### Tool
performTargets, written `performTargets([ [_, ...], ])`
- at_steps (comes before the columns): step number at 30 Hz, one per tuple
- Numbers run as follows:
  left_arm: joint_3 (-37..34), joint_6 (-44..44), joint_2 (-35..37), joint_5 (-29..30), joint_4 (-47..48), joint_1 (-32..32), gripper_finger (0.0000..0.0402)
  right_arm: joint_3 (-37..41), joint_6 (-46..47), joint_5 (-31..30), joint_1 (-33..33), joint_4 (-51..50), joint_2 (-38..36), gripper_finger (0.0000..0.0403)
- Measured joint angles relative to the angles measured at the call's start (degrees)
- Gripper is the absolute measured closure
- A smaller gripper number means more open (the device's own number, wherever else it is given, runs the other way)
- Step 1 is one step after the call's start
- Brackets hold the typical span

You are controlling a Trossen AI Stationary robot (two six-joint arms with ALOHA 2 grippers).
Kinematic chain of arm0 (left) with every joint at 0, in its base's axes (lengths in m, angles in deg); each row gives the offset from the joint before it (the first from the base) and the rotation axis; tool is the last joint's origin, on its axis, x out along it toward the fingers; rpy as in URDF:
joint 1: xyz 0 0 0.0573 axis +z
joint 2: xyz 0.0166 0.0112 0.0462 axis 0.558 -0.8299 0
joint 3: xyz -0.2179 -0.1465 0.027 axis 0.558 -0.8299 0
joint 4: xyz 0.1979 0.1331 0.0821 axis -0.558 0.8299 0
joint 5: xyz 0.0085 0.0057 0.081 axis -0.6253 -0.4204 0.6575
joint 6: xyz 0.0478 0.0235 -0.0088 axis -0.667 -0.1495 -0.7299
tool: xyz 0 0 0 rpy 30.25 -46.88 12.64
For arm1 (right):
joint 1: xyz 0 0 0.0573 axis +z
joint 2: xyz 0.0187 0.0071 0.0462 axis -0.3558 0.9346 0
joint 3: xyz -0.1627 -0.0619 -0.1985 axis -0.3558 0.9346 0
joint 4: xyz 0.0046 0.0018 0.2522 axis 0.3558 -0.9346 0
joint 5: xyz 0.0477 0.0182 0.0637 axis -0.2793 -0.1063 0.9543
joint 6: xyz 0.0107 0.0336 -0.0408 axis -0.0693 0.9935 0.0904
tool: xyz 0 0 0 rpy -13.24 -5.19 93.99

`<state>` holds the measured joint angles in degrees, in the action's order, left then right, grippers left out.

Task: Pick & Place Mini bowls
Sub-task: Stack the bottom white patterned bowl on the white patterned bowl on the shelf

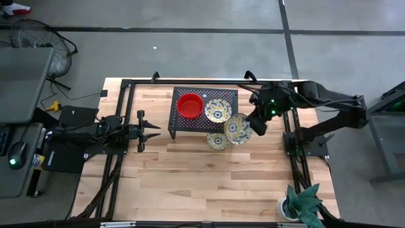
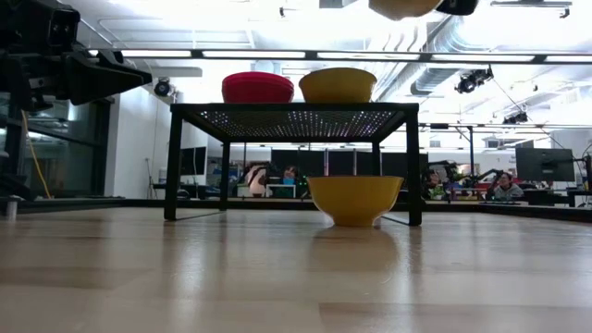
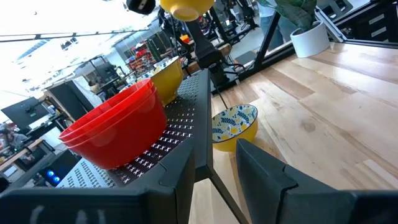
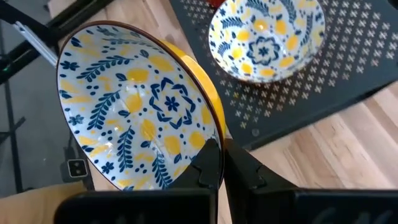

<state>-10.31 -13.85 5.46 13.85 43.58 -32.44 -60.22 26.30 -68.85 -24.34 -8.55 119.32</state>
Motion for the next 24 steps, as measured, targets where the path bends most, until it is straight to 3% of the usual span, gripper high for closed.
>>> performTargets([
  [12, 0.0, 0.0, 0.0, 0.0, 0.0, 0.0, 0.0289, 0.0, -4.1, 6.7, -9.9, 8.6, 4.7, 0.0402],
  [24, 0.0, 0.0, 0.0, 0.0, 0.0, 0.0, 0.0289, 0.0, 8.7, 4.1, -15.8, 13.2, 8.9, 0.0403],
])
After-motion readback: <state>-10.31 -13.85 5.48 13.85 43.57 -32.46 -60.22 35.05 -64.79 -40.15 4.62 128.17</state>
